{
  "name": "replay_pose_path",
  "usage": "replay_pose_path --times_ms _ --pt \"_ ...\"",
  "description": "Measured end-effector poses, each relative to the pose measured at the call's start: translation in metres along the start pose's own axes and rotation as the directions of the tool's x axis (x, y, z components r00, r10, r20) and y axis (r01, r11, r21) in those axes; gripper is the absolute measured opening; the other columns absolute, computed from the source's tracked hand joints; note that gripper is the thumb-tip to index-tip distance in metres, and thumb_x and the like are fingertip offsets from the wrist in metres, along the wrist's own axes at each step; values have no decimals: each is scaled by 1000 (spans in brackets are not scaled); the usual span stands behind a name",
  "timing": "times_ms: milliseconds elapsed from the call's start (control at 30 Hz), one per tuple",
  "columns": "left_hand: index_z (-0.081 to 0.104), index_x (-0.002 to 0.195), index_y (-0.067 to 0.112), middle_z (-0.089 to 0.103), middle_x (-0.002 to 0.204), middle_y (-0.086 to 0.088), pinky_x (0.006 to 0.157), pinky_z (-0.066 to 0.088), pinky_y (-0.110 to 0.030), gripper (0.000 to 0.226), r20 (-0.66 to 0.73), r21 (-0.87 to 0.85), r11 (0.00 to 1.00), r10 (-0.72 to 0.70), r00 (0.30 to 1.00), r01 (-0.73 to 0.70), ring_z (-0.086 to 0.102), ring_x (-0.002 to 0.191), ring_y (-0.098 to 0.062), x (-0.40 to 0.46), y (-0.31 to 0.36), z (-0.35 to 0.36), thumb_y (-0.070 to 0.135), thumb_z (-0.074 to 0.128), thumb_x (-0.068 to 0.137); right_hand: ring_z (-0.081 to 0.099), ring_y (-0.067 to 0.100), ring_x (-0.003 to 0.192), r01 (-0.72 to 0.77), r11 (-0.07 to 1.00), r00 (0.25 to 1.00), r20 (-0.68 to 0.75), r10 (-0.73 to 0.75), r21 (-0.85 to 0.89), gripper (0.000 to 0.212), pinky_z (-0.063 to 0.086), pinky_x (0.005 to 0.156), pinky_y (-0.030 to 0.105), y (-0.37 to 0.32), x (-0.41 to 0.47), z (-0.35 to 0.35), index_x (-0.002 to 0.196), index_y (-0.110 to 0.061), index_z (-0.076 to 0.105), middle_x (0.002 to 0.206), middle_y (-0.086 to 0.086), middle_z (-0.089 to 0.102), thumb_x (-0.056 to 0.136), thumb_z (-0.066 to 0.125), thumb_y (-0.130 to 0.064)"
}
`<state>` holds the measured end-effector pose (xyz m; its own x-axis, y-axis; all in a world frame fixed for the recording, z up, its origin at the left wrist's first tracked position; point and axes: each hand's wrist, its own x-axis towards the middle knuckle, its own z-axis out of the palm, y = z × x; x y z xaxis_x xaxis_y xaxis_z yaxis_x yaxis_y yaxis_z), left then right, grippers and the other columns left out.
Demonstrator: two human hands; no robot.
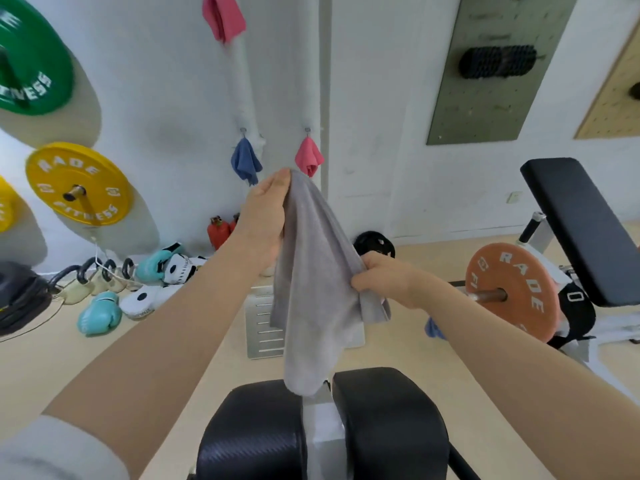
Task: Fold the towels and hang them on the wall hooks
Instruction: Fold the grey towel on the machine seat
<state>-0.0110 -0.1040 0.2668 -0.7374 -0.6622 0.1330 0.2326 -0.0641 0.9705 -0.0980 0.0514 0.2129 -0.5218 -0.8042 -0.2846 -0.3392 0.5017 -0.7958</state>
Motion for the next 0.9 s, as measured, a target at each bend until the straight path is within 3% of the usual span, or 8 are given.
replay_pose_path --times_ms 133,200,300,467,600,767,833,900 --pt "65 95 18 63 92 0 94 46 -37 26 -135 95 992 101 986 -89 58 97 -18 19 18 -40 33 43 96 38 17 60 -51 980 993 -117 28 -193 16 25 52 24 -12 14 9 64 -11 43 64 0 39 78 46 -5" --pt "64 85 21 59 82 4 87 45 -32 27 -196 110 986 147 969 -127 55 86 -14 22 20 -61 31 42 97 48 8 79 -35 999 999 -13 35 -29 10 34 62 19 -20 13 7 95 -20 54 87 -9 51 87 49 -17" --pt "56 74 25 54 78 6 78 41 -25 30 -266 206 969 189 945 -136 48 80 -10 22 9 -88 28 39 99 40 10 119 -31 996 998 59 35 -80 67 33 95 24 -19 23 7 142 -28 21 130 -12 38 87 53 -48" --pt "57 86 19 59 93 1 92 43 -30 24 -422 135 991 39 906 20 49 96 -16 28 -18 -123 30 40 98 49 25 77 74 856 946 -235 -222 -511 13 34 65 31 -12 43 18 93 -11 43 79 2 49 95 45 -23" --pt "52 78 20 50 77 6 75 42 -24 28 -470 146 983 -29 882 110 45 89 -17 33 -25 -137 33 39 98 39 16 58 80 775 962 -154 -224 -627 38 28 54 27 -12 50 18 60 -16 34 60 -2 40 94 46 -28" --pt "56 99 22 58 101 2 101 43 -37 20 -413 21 986 -140 900 163 53 104 -19 35 -35 -150 39 45 95 32 15 53 97 861 899 -326 -291 -499 44 27 56 32 -6 56 11 55 -11 34 52 2 35 86 57 -31" --pt "57 105 24 58 108 -1 93 47 -35 24 -399 58 975 -174 900 214 53 102 -21 34 -38 -152 43 46 94 38 17 56 137 811 882 -302 -362 -569 43 31 59 31 -5 51 11 54 -11 38 53 2 40 88 57 -29" --pt "58 108 25 57 108 -3 65 49 -25 26 -351 139 957 -193 916 254 53 93 -19 32 -39 -153 44 47 93 52 23 71 135 642 887 -197 -418 -755 36 38 74 31 4 50 12 62 -9 56 65 6 57 91 53 -29"
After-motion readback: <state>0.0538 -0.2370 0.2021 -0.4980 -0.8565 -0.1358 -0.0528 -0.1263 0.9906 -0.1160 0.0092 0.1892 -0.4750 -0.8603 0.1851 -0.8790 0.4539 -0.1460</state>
